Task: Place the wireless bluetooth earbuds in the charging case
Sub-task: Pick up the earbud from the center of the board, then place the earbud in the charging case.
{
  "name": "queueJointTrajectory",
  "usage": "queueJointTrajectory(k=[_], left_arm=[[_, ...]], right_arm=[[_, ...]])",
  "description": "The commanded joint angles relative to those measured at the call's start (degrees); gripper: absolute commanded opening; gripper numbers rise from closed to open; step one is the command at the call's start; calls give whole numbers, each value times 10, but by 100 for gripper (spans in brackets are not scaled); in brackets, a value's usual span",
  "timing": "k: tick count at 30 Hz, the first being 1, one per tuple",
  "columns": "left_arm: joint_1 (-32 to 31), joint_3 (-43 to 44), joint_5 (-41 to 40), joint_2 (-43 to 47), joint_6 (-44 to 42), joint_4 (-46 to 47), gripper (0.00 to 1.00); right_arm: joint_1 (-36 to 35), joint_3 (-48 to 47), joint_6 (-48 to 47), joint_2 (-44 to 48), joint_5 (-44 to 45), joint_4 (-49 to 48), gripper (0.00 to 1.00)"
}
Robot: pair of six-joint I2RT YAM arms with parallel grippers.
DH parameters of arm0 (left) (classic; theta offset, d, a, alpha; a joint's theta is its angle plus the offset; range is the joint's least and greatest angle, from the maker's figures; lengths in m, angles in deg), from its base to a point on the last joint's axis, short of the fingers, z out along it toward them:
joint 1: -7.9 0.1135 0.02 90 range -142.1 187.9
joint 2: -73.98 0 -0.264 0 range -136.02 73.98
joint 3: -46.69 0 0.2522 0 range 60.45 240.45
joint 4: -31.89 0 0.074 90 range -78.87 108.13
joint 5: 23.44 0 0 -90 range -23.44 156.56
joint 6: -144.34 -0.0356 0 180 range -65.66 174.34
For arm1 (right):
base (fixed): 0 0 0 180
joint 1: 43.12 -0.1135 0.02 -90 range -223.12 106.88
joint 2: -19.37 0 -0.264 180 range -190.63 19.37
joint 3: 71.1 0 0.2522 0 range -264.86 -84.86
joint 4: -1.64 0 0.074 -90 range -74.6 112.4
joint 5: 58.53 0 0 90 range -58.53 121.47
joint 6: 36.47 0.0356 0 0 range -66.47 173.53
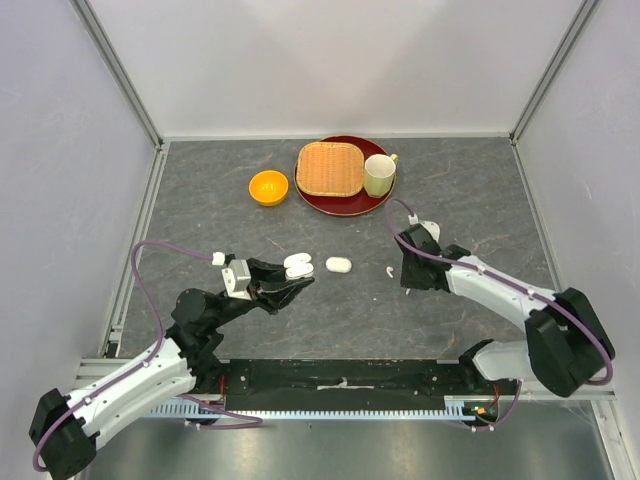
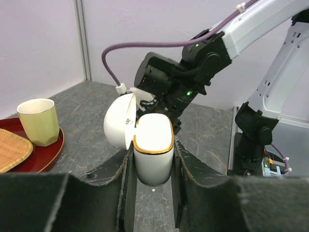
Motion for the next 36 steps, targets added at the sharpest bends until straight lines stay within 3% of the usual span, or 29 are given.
queueJointTrajectory(k=[1, 12, 26, 32, 36], left_arm=[[0, 1, -10, -5, -4, 11, 2], [0, 5, -11, -21, 5, 18, 2], [-1, 5, -23, -33, 13, 17, 2], [0, 7, -26, -43, 11, 21, 2], [0, 8, -25, -48, 6, 24, 2]], right_arm=[[-30, -21, -1, 67, 37, -24, 1], [-80, -41, 22, 185, 108, -25, 0], [-166, -136, -4, 231, 179, -24, 0], [-245, -182, -31, 222, 243, -25, 0], [-354, -223, -63, 203, 340, -53, 0]])
